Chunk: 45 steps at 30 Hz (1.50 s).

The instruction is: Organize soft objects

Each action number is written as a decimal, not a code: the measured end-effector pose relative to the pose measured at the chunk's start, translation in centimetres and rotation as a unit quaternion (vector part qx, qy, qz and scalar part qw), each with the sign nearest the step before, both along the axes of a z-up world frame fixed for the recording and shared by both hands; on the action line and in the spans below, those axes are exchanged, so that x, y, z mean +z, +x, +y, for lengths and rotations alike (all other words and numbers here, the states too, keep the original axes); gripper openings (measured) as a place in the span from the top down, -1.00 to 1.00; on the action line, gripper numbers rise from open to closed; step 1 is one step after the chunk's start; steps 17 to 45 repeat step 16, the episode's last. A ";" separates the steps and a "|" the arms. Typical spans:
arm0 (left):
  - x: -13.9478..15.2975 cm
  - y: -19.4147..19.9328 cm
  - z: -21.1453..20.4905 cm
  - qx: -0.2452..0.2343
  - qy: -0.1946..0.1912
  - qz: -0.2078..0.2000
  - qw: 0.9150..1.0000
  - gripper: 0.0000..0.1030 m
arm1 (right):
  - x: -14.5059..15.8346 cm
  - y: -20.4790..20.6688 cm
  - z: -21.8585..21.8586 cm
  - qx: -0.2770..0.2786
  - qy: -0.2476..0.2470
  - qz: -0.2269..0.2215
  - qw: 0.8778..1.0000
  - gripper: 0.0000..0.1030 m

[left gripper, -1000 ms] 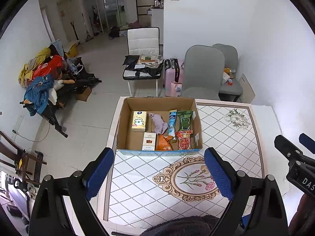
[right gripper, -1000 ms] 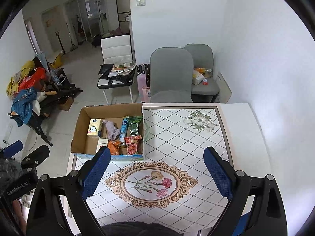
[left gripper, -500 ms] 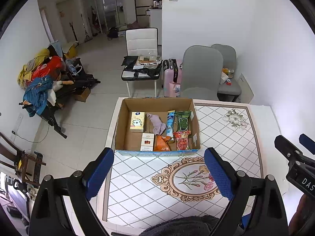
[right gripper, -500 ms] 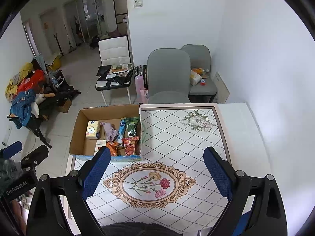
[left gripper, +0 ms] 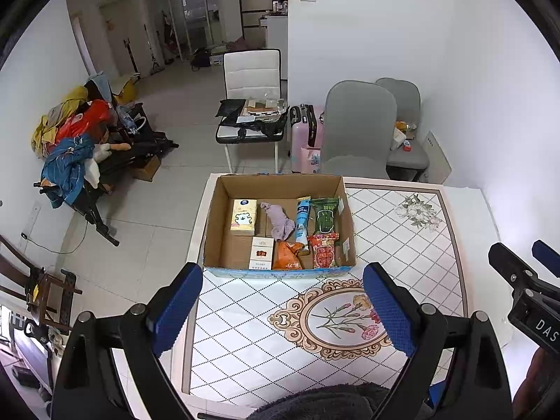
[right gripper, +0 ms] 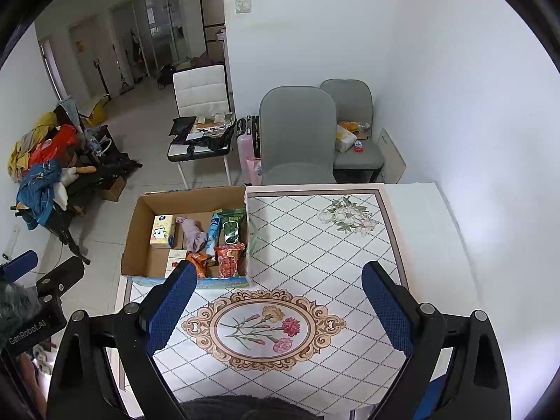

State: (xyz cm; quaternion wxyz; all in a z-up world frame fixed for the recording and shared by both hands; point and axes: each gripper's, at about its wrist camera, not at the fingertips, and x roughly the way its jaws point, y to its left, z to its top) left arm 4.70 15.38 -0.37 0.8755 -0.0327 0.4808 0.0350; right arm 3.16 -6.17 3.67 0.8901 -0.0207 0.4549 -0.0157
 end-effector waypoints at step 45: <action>0.1 0.1 0.1 -0.001 0.003 -0.003 1.000 -0.83 | -0.1 0.0 -0.2 -0.003 0.002 0.000 1.000 -0.89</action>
